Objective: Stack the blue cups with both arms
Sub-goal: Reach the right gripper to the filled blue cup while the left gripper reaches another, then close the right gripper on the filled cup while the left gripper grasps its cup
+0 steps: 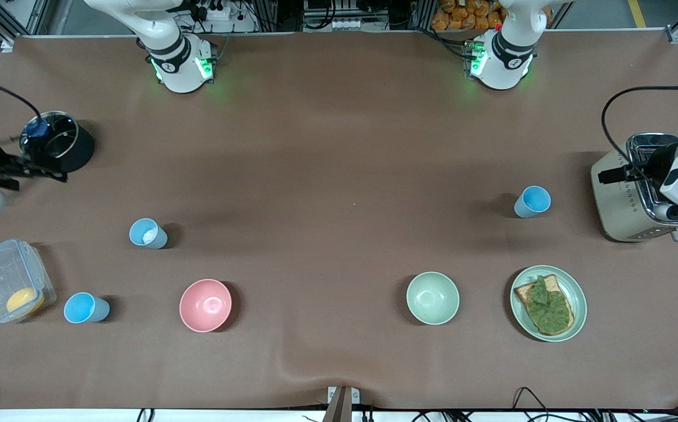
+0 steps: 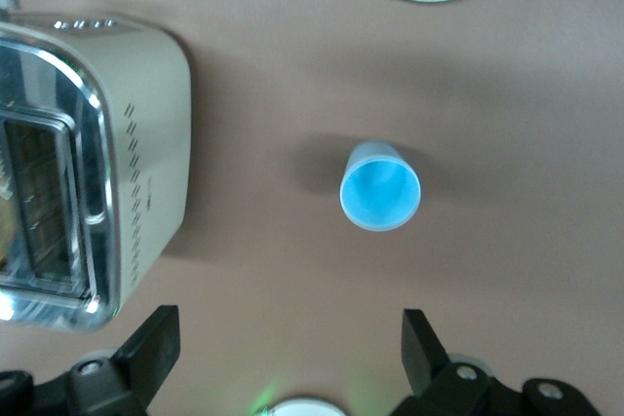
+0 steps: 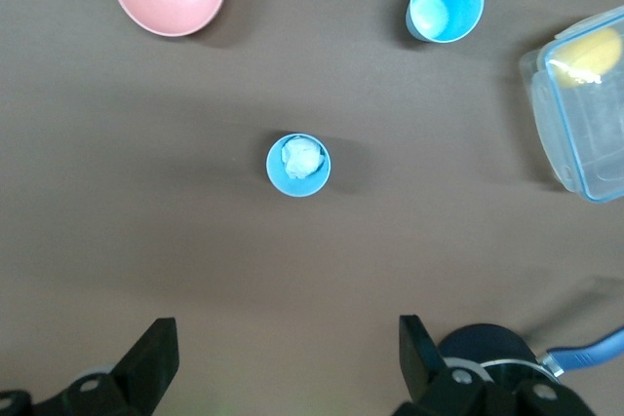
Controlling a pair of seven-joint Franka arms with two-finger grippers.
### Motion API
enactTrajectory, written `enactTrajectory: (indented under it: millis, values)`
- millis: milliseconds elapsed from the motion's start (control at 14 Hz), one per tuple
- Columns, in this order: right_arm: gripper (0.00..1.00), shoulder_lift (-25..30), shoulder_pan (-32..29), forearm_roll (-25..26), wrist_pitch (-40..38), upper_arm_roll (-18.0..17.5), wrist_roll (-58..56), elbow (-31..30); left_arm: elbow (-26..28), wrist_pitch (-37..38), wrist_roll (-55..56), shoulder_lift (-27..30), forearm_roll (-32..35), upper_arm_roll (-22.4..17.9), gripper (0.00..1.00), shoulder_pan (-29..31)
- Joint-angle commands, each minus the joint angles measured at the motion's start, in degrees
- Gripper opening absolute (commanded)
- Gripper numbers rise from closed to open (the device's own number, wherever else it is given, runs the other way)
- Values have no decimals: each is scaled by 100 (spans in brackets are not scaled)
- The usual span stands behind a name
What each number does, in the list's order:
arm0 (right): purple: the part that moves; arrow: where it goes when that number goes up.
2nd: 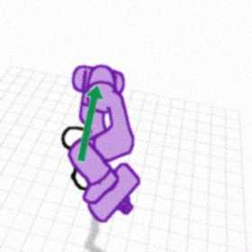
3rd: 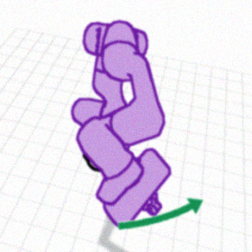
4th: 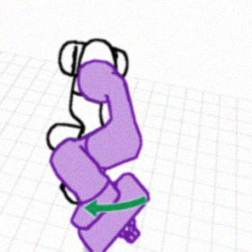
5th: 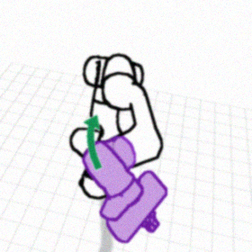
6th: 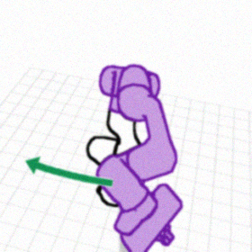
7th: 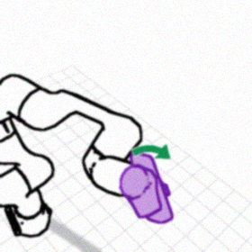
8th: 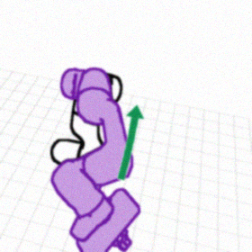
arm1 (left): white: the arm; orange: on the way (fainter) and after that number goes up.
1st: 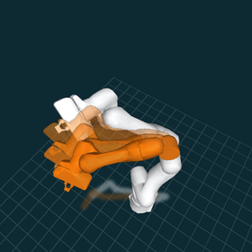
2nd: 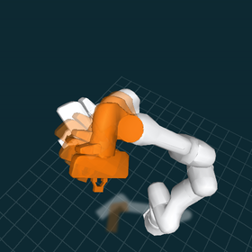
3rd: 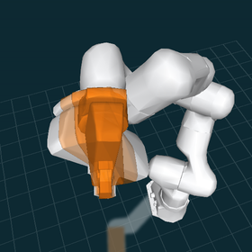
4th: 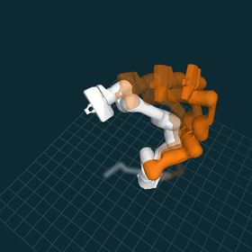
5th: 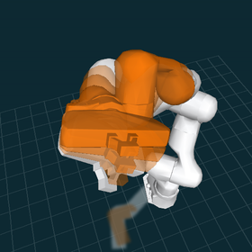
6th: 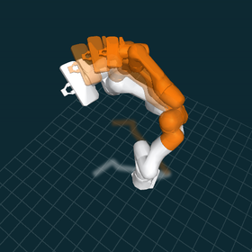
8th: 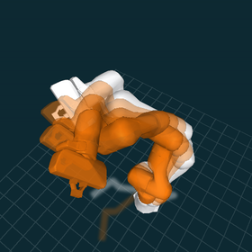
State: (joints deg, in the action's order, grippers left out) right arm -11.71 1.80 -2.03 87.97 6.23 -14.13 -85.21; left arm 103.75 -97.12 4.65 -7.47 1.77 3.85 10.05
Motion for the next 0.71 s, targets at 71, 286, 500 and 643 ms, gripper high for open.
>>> enactTrajectory:
  millis: [71,286,500,643]
  values:
    - [100,-656,-179,-16,237,10,-19,93,1488,-1481,18,440,-36,99,100,-20]
    - [100,-1236,-382,-113,1096,10,-11,-143,2419,-2642,10,404,95,90,100,-3]
    - [100,-1272,-382,-122,1948,10,59,-828,2642,-3084,18,-16,122,90,100,15]
    - [100,-1299,-338,-131,2389,1,59,-1320,2642,-3190,18,-280,131,90,100,15]
